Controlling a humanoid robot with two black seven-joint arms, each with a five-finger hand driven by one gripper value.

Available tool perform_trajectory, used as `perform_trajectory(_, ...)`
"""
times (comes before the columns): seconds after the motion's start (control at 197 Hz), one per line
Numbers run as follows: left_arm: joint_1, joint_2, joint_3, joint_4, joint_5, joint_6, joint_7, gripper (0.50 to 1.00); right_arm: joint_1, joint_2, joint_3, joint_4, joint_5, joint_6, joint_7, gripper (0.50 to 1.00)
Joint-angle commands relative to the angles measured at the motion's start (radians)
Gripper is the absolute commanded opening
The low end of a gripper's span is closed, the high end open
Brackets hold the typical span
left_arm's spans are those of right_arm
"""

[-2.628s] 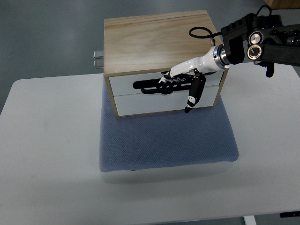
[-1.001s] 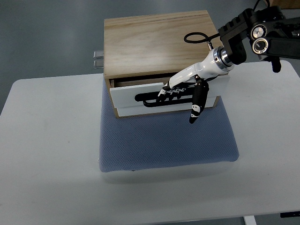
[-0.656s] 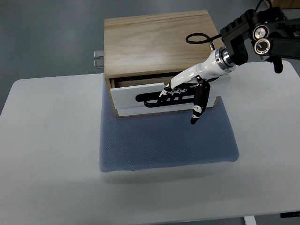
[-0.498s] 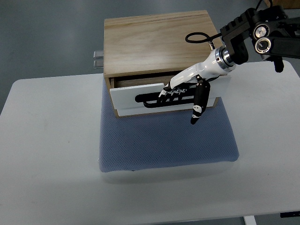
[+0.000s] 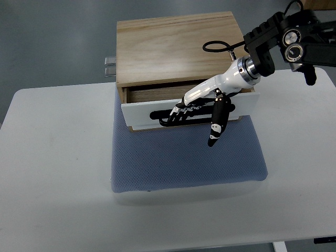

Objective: Open wood drawer with right hand
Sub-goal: 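Pull the upper white drawer toward the robot with the right hand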

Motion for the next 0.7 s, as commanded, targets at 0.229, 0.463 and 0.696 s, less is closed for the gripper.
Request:
perform_trajectory(0.229,0.000,0.000,0.000,0.000,0.000,0.000,0.000,1.000,-0.003,0.006,-0.003,0.005,0.009,0.000,-0.001,0.940)
perform_trajectory(0.463,0.000,0.000,0.000,0.000,0.000,0.000,0.000,1.000,-0.009,0.004,-0.012,-0.004,0.007,0.000,-0.004,0.940)
perform_trajectory(0.696,0.000,0.000,0.000,0.000,0.000,0.000,0.000,1.000,-0.009,0.006,-0.017,-0.012,0.006,0.000,-0.005,0.940)
